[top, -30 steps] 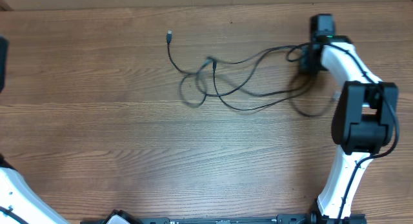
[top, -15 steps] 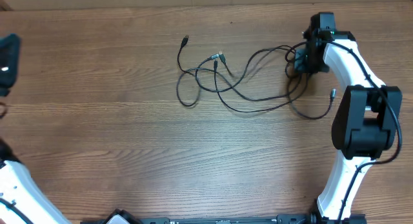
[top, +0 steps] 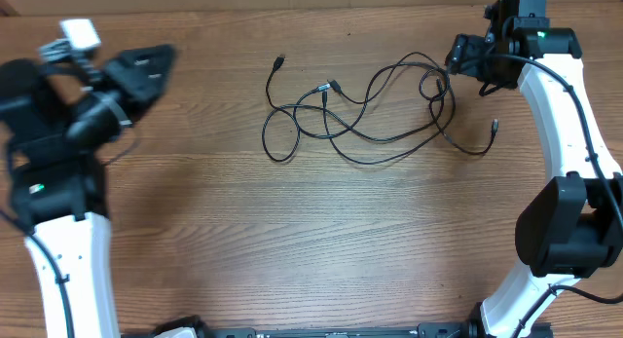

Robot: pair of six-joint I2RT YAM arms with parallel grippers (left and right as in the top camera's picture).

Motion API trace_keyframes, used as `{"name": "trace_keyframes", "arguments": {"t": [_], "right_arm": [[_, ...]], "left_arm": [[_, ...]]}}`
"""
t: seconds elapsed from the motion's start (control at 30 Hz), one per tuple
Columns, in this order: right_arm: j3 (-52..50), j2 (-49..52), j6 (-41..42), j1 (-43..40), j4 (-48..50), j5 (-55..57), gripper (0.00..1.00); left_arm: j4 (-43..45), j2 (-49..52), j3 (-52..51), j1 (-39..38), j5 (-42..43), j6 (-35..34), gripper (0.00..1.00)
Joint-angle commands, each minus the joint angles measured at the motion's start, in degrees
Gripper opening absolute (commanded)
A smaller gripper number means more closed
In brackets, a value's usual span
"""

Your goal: Untangle cables

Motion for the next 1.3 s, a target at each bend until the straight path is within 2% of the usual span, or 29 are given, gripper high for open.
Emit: {"name": "trace_keyframes", "arguments": {"t": [0.0, 0.1, 0.2, 0.27, 0.4, 0.5, 0.63, 0.83, 1.0, 1.27], "right_arm": [[0.63, -0.33, 1.79, -0.04, -0.33, -0.48, 0.88], [0.63, -0.33, 4.09, -0.04, -1.55, -0.50, 0.89], [0.63, -0.33, 4.28, -0.04, -2.62, -0.52, 0.88], [0.63, -0.33, 4.28, -0.04, -3.21, -0.52, 0.89], [0.63, -0.33, 4.87, -0.04, -4.68, -0.50, 0.89], [0.63, -0.33, 6.67, -0.04, -5.75, -0.57, 0.89], [0.61, -0.33, 6.60, -0.04, -6.58, -0.92, 0.89], [0.61, -0.33, 6.60, -0.04, -6.78, -0.94, 0.89], [0.61, -0.33, 6.60, -0.04, -7.13, -0.94, 0.89], [0.57, -0.33, 6.60, -0.04, -7.19, -0.92, 0.89]], "left_arm": [[-2.16, 1.11, 0.46, -8.63, -15.37, 1.01, 0.83], [-1.88, 3.48, 0.46, -15.21, -20.94, -0.39, 0.89], [-0.09, 8.02, 0.46, -22.27, -26.80, -4.44, 0.81], [1.84, 12.37, 0.46, -26.91, -29.64, -7.08, 0.80], [7.50, 21.94, 0.48, -33.81, -30.29, -15.32, 0.77], [13.66, 29.92, 0.57, -37.11, -30.77, -16.09, 0.68], [14.08, 37.99, 2.16, -38.25, -32.33, -15.63, 0.61], [13.05, 46.10, 6.62, -38.32, -31.30, -15.47, 0.64], [14.71, 49.64, 7.45, -38.42, -31.10, -16.65, 0.60], [19.02, 52.09, 7.45, -38.80, -31.12, -17.64, 0.59]]}}
